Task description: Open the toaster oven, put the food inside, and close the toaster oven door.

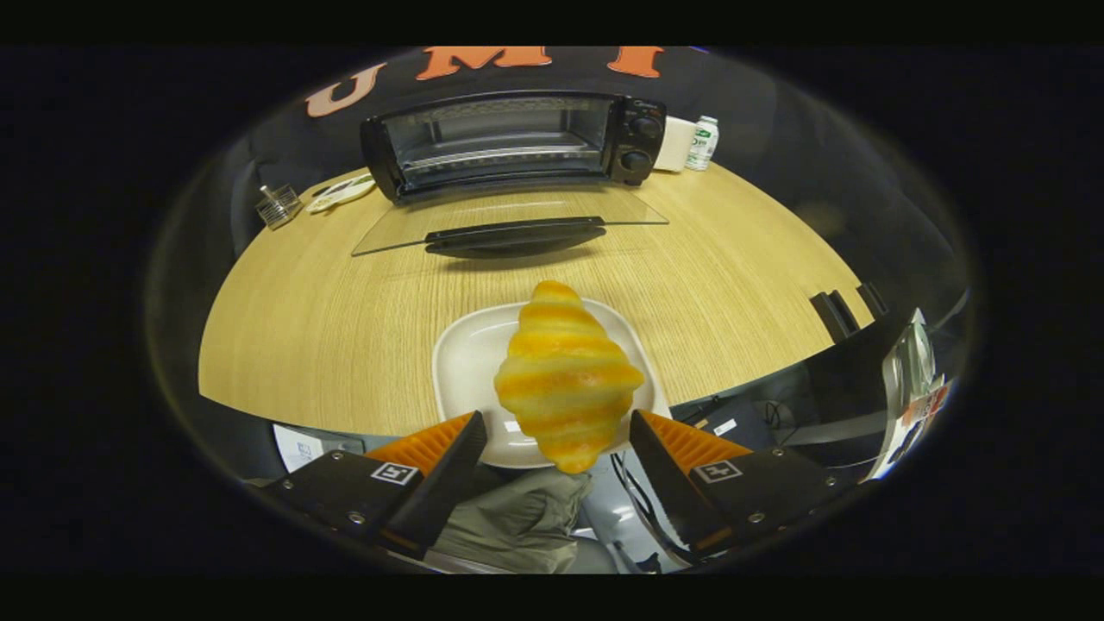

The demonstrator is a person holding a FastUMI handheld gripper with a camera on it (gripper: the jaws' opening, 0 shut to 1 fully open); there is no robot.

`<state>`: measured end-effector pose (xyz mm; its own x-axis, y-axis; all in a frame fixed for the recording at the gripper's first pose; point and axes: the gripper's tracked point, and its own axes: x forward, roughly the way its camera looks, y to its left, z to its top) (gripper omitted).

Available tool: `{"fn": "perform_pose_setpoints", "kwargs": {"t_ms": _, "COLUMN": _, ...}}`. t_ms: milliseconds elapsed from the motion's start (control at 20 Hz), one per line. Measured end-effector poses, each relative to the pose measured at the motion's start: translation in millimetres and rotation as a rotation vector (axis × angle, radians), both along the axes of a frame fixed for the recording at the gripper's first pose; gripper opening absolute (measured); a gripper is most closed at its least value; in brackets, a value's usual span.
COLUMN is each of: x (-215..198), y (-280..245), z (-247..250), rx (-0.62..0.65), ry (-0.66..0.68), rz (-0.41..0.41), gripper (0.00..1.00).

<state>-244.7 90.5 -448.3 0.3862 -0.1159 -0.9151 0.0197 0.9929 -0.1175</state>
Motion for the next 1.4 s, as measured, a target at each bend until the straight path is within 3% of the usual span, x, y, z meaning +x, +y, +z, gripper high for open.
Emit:
{"fn": "perform_pose_setpoints", "kwargs": {"t_ms": 100, "x": 0, "y": -4, "z": -1, "rx": -0.024, "ry": 0.001, "rz": 0.002, "gripper": 0.98}}
{"fn": "perform_pose_setpoints", "kwargs": {"t_ms": 250, "x": -1, "y": -9, "z": -6, "rx": -0.042, "ry": 0.019, "rz": 0.014, "gripper": 0.73}}
{"fn": "perform_pose_setpoints", "kwargs": {"t_ms": 450, "x": 2, "y": -7, "z": -1, "rx": -0.029, "ry": 0.008, "rz": 0.011, "gripper": 0.53}}
{"fn": "perform_pose_setpoints", "kwargs": {"t_ms": 550, "x": 2, "y": -3, "z": 3, "rx": 0.009, "ry": -0.008, "rz": -0.012, "gripper": 0.48}}
{"fn": "perform_pose_setpoints", "kwargs": {"t_ms": 950, "x": 18, "y": -10, "z": 64, "rx": 0.059, "ry": -0.115, "rz": -0.055, "gripper": 0.47}}
{"fn": "perform_pose_setpoints", "kwargs": {"t_ms": 1400, "x": 79, "y": -4, "z": 105, "rx": 0.052, "ry": -0.189, "rz": 0.024, "gripper": 0.47}}
